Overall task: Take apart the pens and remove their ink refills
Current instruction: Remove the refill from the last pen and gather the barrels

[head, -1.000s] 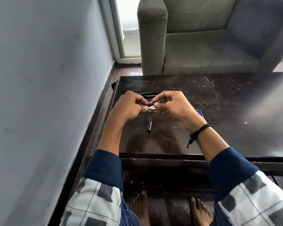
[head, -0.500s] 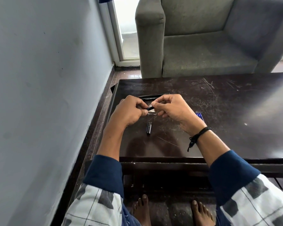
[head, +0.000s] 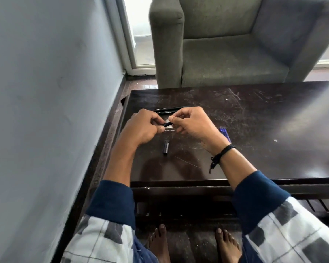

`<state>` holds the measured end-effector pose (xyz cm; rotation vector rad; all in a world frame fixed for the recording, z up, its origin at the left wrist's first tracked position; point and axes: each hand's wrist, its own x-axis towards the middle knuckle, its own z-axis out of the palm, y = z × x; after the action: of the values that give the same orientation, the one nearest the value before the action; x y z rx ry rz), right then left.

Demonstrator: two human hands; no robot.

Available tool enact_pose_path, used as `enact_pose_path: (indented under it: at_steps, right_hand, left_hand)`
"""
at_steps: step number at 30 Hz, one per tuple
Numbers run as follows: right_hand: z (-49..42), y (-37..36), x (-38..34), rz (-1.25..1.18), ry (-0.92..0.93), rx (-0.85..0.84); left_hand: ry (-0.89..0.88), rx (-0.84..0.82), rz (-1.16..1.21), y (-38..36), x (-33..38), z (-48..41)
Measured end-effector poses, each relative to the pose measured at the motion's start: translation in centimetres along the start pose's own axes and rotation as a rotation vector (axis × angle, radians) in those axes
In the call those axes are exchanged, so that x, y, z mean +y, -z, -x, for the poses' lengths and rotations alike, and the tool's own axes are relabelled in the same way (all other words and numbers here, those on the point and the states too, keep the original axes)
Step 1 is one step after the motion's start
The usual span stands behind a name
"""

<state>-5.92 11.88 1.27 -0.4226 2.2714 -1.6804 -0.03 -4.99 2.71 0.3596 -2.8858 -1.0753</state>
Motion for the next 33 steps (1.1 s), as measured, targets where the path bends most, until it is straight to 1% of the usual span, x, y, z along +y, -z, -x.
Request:
enact_pose_path:
  at_steps: [13, 18, 30, 33]
  right_hand:
    - [-0.3, -0.2, 0.2, -0.015, -0.011, 0.014]
    - [-0.2, 0.3, 0.4, -0.005, -0.026, 0.050]
    - [0.1, 0.5, 0.2, -0.111, 0.024, 0.015]
    - [0.2, 0.4, 0.1, -0.092, 0.012, 0.002]
  left_hand:
    - [-0.009, 0.009, 0.011, 0.1, 0.3, 0.4]
    - [-0.017, 0.009, 0.068, 0.1, 0.6, 0.7]
    - [-0.027, 0.031, 0.104, 0.2, 0.7, 0.8]
    - [-0.034, 0.029, 0.099, 0.3, 0.7, 0.8]
